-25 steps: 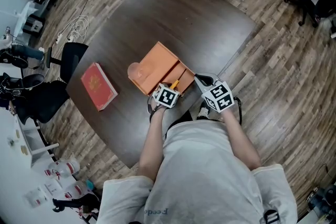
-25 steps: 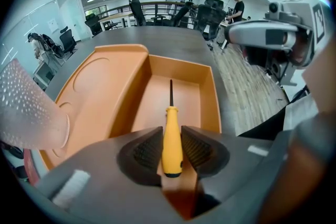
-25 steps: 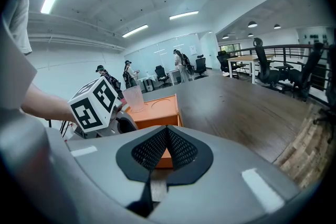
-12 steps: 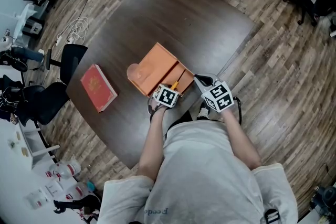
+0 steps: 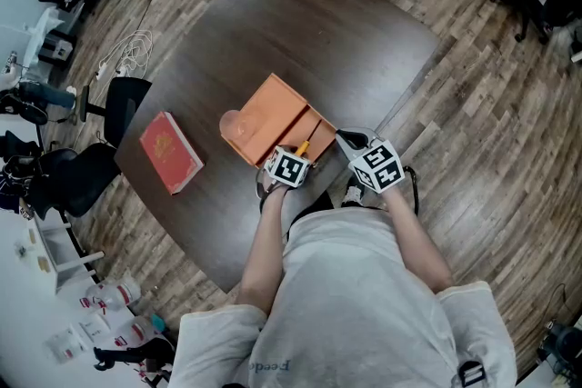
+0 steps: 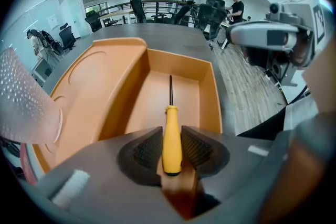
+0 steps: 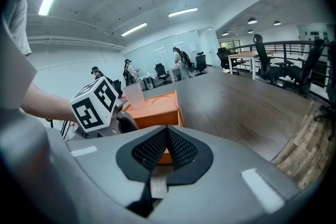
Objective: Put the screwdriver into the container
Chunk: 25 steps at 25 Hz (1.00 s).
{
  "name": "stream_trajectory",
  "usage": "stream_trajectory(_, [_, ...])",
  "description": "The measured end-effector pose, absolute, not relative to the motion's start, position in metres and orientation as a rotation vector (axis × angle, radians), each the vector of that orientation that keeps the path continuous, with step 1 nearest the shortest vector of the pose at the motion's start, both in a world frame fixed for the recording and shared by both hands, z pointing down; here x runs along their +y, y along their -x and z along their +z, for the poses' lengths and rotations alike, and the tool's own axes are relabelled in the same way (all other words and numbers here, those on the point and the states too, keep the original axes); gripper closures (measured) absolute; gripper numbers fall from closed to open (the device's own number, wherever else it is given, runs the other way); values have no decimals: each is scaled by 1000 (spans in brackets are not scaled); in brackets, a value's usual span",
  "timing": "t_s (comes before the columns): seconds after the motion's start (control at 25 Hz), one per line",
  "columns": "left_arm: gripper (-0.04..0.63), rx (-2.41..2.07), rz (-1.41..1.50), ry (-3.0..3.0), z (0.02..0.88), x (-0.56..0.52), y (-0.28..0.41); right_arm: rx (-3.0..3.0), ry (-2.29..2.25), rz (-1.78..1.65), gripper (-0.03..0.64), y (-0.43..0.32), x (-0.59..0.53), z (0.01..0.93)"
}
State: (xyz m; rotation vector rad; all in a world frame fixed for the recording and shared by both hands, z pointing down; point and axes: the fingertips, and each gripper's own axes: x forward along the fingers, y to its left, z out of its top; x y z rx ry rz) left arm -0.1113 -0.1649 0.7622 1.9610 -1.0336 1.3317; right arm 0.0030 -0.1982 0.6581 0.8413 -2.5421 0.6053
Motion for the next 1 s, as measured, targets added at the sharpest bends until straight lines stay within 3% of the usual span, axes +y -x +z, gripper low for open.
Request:
stream_trajectory(0.8, [428,-1094,1197,-1992,733,-160,116,-2520,-771,591,615,1,-193,665])
stream_trajectory(1.0, [430,-1083,989,-2018,717,-154,105,-2526,-759,587,615,1,-195,665])
